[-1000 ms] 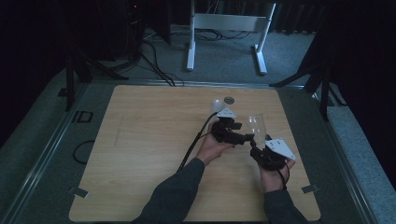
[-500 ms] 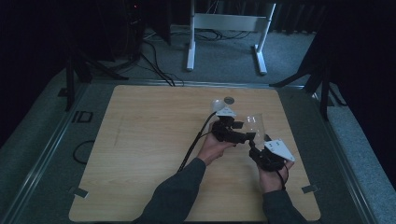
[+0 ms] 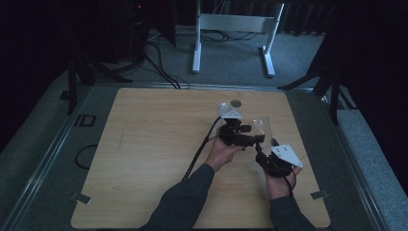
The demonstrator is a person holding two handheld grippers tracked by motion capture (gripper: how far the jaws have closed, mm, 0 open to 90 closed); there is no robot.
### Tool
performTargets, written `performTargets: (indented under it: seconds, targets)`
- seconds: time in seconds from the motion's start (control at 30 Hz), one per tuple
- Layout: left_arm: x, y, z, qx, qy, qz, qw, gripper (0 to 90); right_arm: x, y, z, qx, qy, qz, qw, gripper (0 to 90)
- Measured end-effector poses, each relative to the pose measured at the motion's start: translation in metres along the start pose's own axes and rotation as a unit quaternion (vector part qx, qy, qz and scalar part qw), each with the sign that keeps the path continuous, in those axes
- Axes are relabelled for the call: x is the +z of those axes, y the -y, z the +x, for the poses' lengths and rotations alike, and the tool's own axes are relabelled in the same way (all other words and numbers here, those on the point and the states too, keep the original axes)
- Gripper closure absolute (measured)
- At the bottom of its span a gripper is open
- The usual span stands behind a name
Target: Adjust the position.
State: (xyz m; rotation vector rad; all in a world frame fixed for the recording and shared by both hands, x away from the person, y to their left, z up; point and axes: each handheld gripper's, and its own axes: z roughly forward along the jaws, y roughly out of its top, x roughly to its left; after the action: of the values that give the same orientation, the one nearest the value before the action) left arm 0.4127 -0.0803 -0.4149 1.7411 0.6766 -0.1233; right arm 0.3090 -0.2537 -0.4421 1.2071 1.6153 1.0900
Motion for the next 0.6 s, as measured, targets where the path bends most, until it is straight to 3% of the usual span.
performTargets:
  seconds: [0.6]
  targets:
    - [0.0092,-0.0004,-0.0008,-0.031,0.011,-0.017,0.9993,18.2,-0.0009,0.0000,0.0021,-0.001,-0.003,-0.006,1.0000,41.7]
